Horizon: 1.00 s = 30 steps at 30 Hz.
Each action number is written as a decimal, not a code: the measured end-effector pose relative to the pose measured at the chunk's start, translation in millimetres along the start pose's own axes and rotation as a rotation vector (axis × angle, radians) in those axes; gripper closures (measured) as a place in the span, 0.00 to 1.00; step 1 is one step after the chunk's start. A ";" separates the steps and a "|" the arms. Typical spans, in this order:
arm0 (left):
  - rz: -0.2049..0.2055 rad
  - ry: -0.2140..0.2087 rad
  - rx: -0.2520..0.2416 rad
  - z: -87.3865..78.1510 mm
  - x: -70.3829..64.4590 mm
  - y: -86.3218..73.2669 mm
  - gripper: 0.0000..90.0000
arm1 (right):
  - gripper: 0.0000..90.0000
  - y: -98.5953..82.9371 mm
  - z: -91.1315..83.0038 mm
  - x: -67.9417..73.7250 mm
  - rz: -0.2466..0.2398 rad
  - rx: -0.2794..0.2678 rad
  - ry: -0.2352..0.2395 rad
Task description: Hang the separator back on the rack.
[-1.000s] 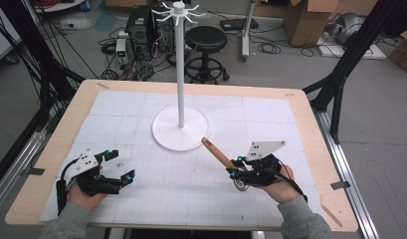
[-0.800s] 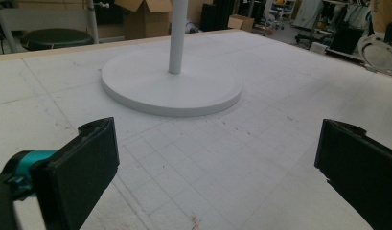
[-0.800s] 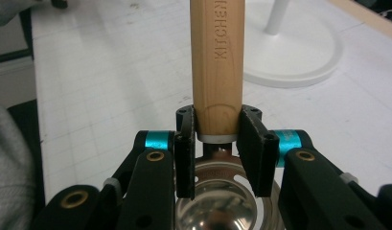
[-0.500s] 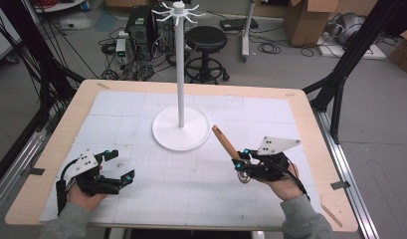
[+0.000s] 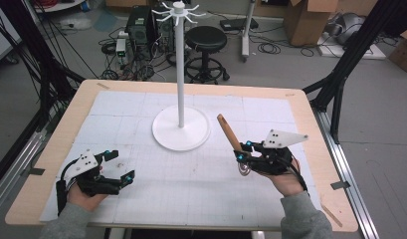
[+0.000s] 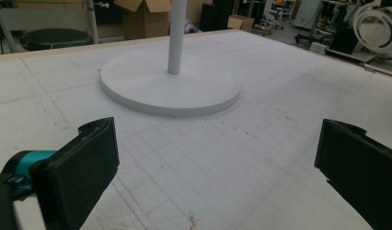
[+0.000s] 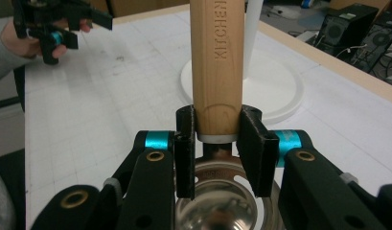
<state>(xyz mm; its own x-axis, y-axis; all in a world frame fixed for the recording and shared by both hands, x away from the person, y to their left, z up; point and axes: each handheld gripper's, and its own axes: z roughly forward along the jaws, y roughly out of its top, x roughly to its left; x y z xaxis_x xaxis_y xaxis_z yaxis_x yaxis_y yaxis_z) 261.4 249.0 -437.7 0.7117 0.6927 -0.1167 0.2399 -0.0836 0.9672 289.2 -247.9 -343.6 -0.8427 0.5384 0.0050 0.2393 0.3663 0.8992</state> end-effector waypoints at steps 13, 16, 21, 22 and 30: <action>-0.005 -0.002 -0.003 -0.6 0.2 0.2 0.02 | 0.77 17.6 -4.2 -10.1 0.032 -0.092 -0.030; -0.005 -0.004 -0.002 -0.9 0.0 0.2 0.02 | 0.77 23.5 -5.2 -13.4 0.046 -0.114 -0.039; -0.007 -0.004 0.000 -0.8 0.0 0.0 0.02 | 0.77 33.3 -7.2 -17.0 0.062 -0.153 -0.040; -0.007 -0.004 0.001 -1.0 0.0 0.1 0.02 | 0.77 35.2 -7.2 -17.9 0.065 -0.157 -0.038; -0.010 -0.006 0.000 -2.3 -0.5 -0.3 0.02 | 0.77 47.7 -7.0 -21.3 0.059 -0.173 -0.051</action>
<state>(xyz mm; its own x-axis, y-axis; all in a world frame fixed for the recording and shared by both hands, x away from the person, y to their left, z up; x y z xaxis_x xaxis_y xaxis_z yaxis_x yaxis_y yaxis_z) 259.5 250.3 -437.4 0.7134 0.6891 -0.1275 0.2466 -0.0765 0.9661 315.2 -247.2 -297.7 -0.8030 0.5946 0.0413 0.1971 0.1996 0.9598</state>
